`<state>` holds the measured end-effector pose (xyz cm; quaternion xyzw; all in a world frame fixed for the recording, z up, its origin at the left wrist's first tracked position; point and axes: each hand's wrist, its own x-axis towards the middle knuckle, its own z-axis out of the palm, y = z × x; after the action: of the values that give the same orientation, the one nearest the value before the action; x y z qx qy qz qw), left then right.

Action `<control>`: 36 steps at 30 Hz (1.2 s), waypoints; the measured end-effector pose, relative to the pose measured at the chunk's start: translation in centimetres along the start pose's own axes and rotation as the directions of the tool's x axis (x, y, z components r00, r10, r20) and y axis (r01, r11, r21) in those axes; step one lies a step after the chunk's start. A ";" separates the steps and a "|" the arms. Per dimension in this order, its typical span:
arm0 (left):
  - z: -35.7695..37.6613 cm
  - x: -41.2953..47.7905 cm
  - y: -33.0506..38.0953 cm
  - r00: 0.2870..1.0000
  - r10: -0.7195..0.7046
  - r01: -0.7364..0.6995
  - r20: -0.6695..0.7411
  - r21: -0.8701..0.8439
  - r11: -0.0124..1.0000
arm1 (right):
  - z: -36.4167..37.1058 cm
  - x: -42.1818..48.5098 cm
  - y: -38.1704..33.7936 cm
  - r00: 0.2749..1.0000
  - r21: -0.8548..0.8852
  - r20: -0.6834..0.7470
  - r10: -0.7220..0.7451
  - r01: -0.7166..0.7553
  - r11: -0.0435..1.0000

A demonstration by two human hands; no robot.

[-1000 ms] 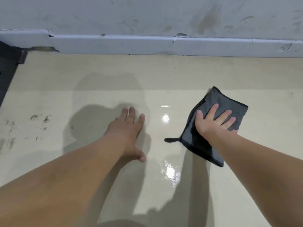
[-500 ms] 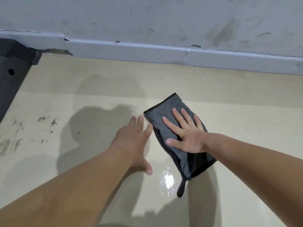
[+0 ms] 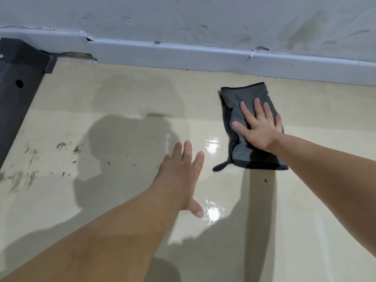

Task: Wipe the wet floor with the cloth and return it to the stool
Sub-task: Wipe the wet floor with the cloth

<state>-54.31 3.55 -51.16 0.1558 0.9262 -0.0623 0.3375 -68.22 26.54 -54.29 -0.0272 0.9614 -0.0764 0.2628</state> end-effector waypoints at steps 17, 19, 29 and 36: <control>4.3 -7.0 4.7 0.967 -0.139 0.118 -0.212 -0.110 0.987 | 18.0 -28.4 -2.3 1.000 0.035 0.006 -0.023 0.023 0.999; 6.7 -9.1 4.8 0.974 -0.106 0.081 -0.200 -0.130 0.988 | 19.0 -29.6 -3.0 0.987 -0.021 0.013 -0.157 0.157 0.987; 5.1 -7.9 7.7 0.984 -0.074 0.037 -0.162 -0.221 0.975 | 12.0 -23.4 5.1 0.904 -0.157 0.244 -0.351 0.394 0.906; -2.1 1.1 8.5 0.995 -0.099 0.098 0.016 0.081 0.992 | 7.8 -17.6 8.6 0.982 -0.040 0.188 -0.024 0.032 0.999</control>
<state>-53.51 12.32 -50.33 0.1227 0.9261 -0.1173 0.3368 -49.20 35.60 -53.43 -0.0534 0.9333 -0.0565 0.3506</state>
